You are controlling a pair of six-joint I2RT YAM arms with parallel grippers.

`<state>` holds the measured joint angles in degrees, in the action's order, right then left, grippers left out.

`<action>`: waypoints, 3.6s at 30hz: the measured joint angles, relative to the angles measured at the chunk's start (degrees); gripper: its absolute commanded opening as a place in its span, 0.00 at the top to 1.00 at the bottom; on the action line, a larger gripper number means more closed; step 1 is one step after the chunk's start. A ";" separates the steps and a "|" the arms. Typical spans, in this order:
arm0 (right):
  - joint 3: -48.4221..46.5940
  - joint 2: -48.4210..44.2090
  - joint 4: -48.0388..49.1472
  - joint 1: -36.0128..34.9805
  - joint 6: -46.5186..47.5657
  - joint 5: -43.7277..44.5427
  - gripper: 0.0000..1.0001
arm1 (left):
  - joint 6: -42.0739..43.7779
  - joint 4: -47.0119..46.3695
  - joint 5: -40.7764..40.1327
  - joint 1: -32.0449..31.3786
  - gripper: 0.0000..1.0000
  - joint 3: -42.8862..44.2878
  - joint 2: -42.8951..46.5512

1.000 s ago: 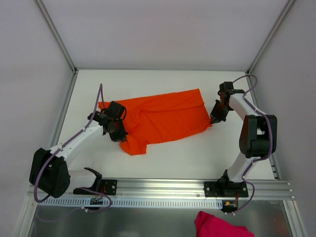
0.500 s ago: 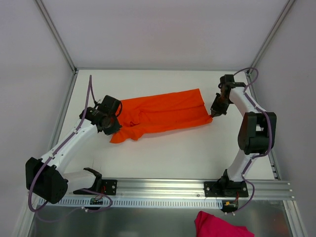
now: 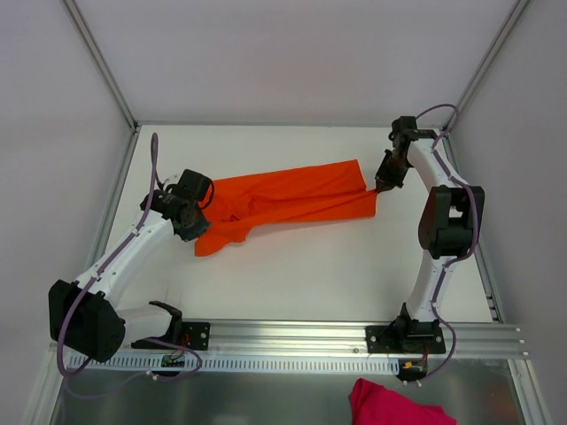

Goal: Fold and stack the t-shirts
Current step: Fold the other side of the tshirt into a rectangle

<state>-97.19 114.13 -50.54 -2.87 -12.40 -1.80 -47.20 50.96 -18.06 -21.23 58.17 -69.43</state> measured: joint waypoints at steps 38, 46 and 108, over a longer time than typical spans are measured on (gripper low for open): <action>-31.87 23.98 -5.62 0.07 3.87 -5.64 0.98 | 9.49 -7.43 -2.60 8.98 0.96 12.57 -23.45; -32.13 24.30 -5.11 0.42 6.01 -5.95 0.66 | 11.39 -7.67 -5.18 10.14 0.04 14.29 -29.07; 5.73 -14.01 2.03 -3.04 11.15 -13.29 0.47 | 12.87 -9.81 4.39 2.89 0.86 17.97 -29.79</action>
<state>-91.46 100.12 -48.51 -5.91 -1.26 -15.09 -34.33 41.15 -13.67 -18.35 76.14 -99.22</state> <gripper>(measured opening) 0.530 0.142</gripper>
